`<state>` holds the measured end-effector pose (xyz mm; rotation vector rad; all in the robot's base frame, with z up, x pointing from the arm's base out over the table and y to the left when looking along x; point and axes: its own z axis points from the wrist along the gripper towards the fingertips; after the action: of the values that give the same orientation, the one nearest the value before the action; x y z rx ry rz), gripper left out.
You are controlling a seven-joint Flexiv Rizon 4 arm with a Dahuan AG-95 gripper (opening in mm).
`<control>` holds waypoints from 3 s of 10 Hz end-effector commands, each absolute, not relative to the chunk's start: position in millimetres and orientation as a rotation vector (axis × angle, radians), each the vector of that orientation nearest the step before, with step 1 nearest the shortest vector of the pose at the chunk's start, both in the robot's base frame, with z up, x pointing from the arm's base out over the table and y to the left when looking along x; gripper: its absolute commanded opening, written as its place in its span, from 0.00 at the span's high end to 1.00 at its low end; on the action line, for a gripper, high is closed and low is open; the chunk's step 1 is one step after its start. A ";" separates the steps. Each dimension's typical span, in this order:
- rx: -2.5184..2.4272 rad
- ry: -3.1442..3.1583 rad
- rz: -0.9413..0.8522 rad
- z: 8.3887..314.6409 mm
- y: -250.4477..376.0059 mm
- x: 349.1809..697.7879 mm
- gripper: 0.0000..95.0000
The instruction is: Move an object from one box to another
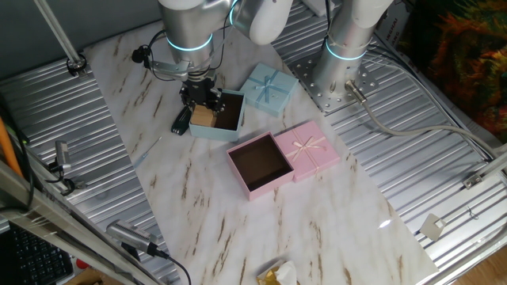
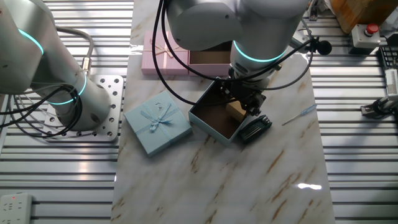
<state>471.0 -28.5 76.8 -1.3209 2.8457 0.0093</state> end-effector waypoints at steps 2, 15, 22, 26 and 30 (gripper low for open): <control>-1.324 2.844 0.010 77.0 -28.5 470.2 0.60; -1.308 2.850 0.008 69.3 -23.2 464.8 0.60; -1.309 2.851 0.002 66.8 -21.5 472.8 0.60; -1.311 2.851 0.000 67.3 -21.0 475.4 0.60; -1.311 2.849 0.004 67.2 -21.0 475.4 0.60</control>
<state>475.3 -21.2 67.1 -1.3112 2.8495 0.0002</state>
